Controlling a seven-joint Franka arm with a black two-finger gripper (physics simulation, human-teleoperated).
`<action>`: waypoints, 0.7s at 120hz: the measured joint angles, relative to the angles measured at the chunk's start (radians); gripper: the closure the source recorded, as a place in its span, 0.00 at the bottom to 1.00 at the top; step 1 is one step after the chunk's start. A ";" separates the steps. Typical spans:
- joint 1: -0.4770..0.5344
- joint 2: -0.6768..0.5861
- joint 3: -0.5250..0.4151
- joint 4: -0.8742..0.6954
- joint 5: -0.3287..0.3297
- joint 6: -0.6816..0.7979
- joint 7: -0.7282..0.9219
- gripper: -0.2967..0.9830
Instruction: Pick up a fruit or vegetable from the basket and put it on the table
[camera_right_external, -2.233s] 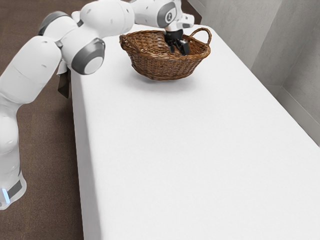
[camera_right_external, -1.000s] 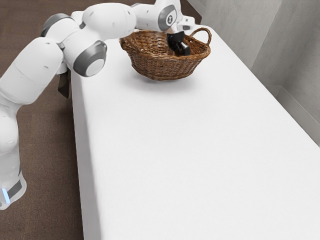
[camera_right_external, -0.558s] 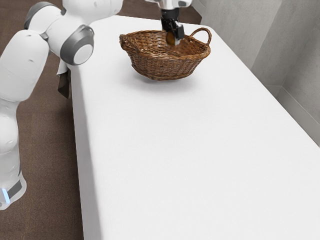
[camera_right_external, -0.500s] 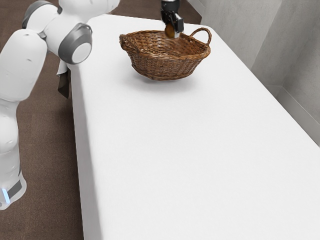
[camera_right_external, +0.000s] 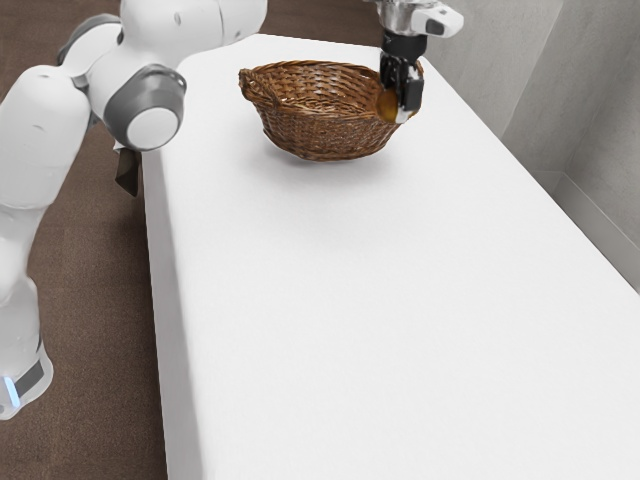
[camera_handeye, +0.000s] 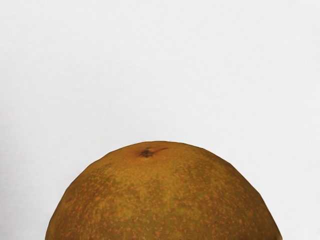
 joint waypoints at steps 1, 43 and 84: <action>-0.003 0.000 -0.003 0.000 0.000 -0.002 -0.002 0.55; -0.059 0.000 -0.078 -0.004 0.007 -0.100 -0.121 0.55; -0.061 0.000 -0.104 -0.007 0.008 -0.183 -0.228 0.29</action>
